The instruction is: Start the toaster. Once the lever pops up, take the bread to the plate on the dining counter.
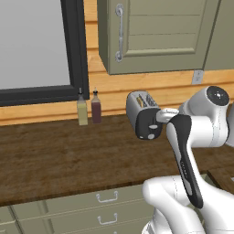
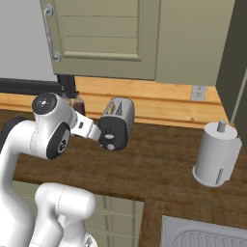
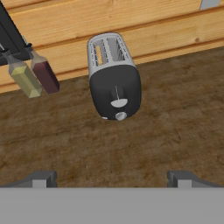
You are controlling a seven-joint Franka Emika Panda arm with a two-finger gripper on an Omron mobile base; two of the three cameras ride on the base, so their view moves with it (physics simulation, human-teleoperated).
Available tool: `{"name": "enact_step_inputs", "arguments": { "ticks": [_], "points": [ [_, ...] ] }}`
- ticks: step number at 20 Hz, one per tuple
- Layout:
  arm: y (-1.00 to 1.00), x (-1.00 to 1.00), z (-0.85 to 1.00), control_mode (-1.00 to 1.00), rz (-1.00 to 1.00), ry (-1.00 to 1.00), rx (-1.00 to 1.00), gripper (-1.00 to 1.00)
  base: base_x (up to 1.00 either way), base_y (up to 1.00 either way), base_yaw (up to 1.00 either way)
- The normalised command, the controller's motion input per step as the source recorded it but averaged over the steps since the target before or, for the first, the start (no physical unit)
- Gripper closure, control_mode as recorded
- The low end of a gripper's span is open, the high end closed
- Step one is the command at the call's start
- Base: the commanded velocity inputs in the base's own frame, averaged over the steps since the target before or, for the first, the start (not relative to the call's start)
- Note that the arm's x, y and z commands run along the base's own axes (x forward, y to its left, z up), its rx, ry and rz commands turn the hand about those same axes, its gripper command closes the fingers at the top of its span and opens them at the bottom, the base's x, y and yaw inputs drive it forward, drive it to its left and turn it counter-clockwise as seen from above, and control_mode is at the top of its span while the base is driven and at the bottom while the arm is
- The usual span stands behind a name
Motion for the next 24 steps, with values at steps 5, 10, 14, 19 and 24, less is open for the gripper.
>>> {"name": "enact_step_inputs", "arguments": {
  "ticks": [5,10,14,19,24],
  "points": [
    [0.00,0.00,0.00,-1.00,0.00,0.00,0.00,-1.00,0.00,0.00,0.00],
    [0.00,0.00,0.00,-1.00,0.00,0.00,0.00,-1.00,0.00,0.00,0.00],
    [0.00,0.00,0.00,-1.00,0.00,0.00,0.00,-1.00,0.00,0.00,0.00],
    [0.00,0.00,0.00,-1.00,0.00,0.00,0.00,-1.00,0.00,0.00,0.00],
    [0.00,0.00,0.00,-1.00,0.00,0.00,0.00,-1.00,0.00,0.00,0.00]
  ]
}}
